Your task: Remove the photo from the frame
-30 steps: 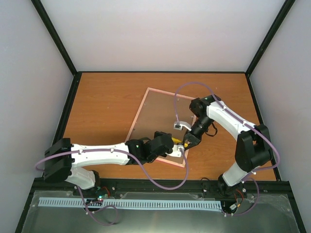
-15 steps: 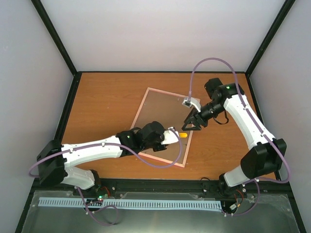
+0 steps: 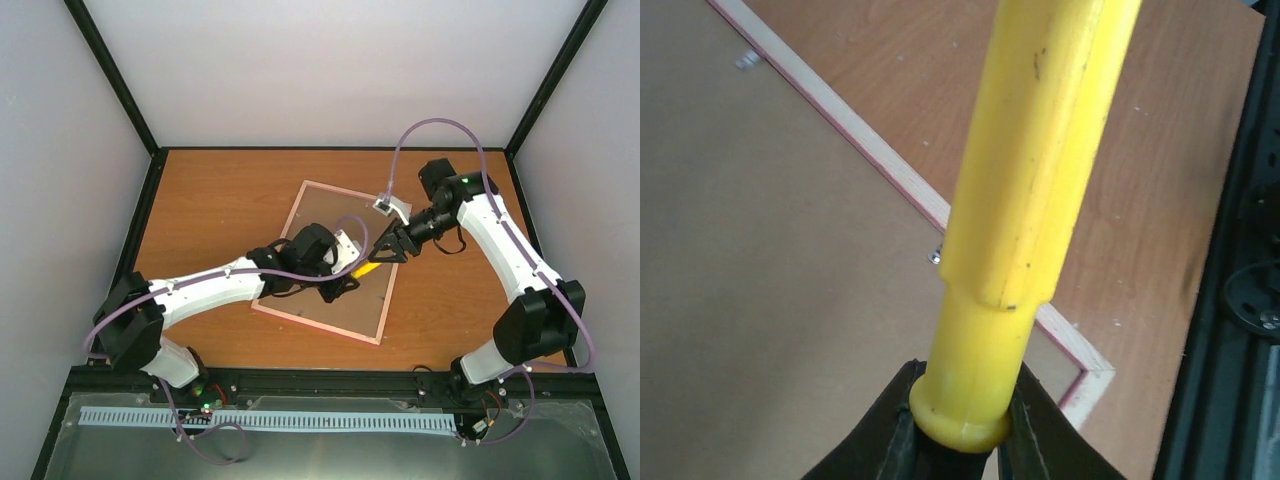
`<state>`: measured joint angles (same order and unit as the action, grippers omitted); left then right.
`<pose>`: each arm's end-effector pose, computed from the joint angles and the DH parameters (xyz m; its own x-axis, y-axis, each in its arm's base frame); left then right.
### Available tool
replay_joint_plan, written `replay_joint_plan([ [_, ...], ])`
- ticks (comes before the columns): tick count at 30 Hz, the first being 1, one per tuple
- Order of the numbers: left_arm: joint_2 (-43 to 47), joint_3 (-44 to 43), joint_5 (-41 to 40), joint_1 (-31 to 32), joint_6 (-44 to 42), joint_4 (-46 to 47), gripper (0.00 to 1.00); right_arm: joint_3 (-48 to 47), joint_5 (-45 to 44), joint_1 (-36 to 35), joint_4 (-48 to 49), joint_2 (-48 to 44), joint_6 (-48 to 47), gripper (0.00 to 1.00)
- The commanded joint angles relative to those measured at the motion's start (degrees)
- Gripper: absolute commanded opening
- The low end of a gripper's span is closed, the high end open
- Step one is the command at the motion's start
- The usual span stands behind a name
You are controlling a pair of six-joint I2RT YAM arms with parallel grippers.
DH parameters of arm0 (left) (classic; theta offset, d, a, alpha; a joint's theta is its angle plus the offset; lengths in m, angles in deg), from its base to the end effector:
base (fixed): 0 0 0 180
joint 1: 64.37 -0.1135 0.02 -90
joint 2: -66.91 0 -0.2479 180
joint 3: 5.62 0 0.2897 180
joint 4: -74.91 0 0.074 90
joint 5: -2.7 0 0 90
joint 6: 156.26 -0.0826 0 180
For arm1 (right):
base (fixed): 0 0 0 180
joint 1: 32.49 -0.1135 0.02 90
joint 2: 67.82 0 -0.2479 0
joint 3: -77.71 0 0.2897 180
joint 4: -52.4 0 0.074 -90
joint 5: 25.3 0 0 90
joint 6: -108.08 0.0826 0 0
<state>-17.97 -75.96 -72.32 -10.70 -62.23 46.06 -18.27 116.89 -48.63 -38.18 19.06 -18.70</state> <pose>0.2139 -0.3269 0.1820 -0.4685 0.5225 -0.7124 0.8587 0.4588 -0.2282 0.2806 0.1491 0.2836 -0.5915 -0.5533 -0.5865 -0.7953 0.2810 0.5371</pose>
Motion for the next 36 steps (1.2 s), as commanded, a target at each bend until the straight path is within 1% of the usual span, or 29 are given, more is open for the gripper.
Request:
replay_joint_plan([
  [1, -0.77, -2.52, 5.13, -0.23, 5.37, 0.24, 0.04, 1.95, 0.42, 0.07, 1.49, 1.54, 2.02, 0.65],
  [6, -0.38, -2.61, 2.35, -0.23, 5.90, 0.89, 0.03, 4.62, -2.50, 0.08, 4.30, 1.97, 5.50, 0.66],
  [11, -0.17, -3.07, 0.69, -0.23, 5.60, 1.15, 0.04, 6.20, 0.20, 0.09, 2.89, 4.12, 4.58, 0.64],
  [14, -0.30, -3.46, 0.09, -0.23, 5.68, 1.16, 0.04, 6.74, 1.83, 0.11, 3.07, 4.72, 4.93, 0.60],
  [18, -0.28, -3.68, -0.46, -0.23, 5.72, 1.50, 0.04, 7.25, 3.28, 0.04, 3.60, 5.76, 5.59, 0.51],
  [20, -0.38, -3.95, -0.51, -0.23, 5.66, 1.40, 0.04, 7.38, 3.91, 0.06, 3.95, 6.21, 6.11, 0.48],
  [27, -0.63, -4.53, -0.32, -0.23, 5.07, 1.32, 0.04, 7.31, 5.90, 0.03, 5.45, 7.62, 7.68, 0.44],
  [33, -1.37, -5.01, 0.48, -0.23, 4.64, 0.90, 0.04, 6.91, 6.88, 0.06, 6.01, 7.88, 7.95, 0.43],
  [36, -1.61, -5.07, 0.41, -0.23, 4.32, 0.81, 0.04, 7.07, 7.03, 0.00, 6.10, 7.85, 7.97, 0.39],
])
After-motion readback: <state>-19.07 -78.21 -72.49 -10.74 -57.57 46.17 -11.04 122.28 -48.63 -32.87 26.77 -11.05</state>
